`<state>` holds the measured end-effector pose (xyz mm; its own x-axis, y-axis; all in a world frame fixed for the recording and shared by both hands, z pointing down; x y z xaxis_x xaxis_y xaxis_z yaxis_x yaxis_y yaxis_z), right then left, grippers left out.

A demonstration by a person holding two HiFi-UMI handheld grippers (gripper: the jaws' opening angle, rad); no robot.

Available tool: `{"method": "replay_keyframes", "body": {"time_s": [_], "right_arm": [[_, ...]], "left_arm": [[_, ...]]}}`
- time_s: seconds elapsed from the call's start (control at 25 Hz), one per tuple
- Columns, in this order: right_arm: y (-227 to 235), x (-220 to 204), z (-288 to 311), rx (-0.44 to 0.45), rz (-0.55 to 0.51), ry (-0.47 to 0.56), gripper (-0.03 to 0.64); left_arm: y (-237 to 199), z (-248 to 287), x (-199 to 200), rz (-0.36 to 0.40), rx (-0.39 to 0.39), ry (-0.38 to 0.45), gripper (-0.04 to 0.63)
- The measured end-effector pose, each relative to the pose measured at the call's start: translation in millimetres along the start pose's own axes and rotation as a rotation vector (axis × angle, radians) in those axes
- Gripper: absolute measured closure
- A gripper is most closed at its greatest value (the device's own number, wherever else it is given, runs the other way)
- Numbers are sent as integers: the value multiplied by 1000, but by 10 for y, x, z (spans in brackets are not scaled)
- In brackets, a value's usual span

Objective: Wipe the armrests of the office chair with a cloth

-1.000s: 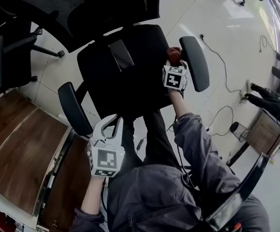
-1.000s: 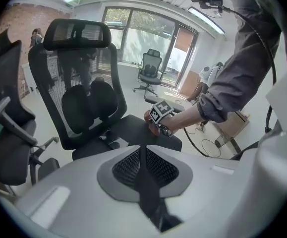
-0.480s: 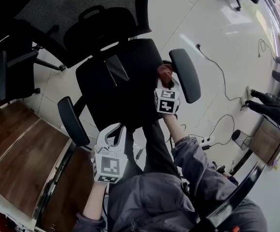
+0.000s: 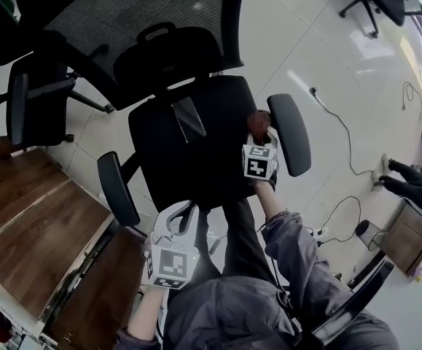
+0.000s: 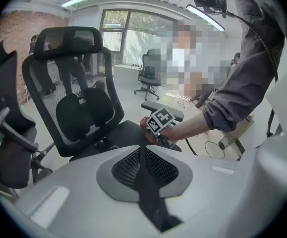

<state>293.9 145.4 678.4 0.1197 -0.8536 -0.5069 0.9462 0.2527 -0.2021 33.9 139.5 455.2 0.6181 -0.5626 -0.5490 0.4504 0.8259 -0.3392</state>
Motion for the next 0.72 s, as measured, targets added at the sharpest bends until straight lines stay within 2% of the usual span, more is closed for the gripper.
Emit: {"method": "replay_keyframes", "body": {"time_s": [0.08, 0.16, 0.36, 0.48, 0.6, 0.72], "right_arm": [[-21, -69, 74, 18, -21, -50, 528], [-48, -56, -24, 46, -16, -40, 528], [-113, 308, -662, 126, -38, 102, 528], [-104, 610, -1200, 223, -68, 204, 526], [-57, 845, -1845, 331, -152, 297, 526], [49, 1000, -2396, 357, -284, 373, 526]], "left_arm": [[48, -29, -34, -5, 10, -7, 548], [111, -72, -18, -8, 18, -1, 547], [239, -173, 229, -2, 41, 74, 547], [380, -282, 387, 8, 24, 109, 548], [597, -439, 444, 33, -25, 106, 580], [698, -636, 495, 50, -13, 119, 580]]}}
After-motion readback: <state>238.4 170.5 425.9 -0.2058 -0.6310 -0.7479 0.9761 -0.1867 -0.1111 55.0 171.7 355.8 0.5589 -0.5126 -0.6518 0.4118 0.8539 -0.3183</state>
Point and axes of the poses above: the fingertips, and each gripper's own axes: z forward along the fingers, y to its right, x out of its top, the point moved 3 cm from there along -z, backward along the fingers, and after that the axes turned 15 degrees about -z, right-handed, at the moved point
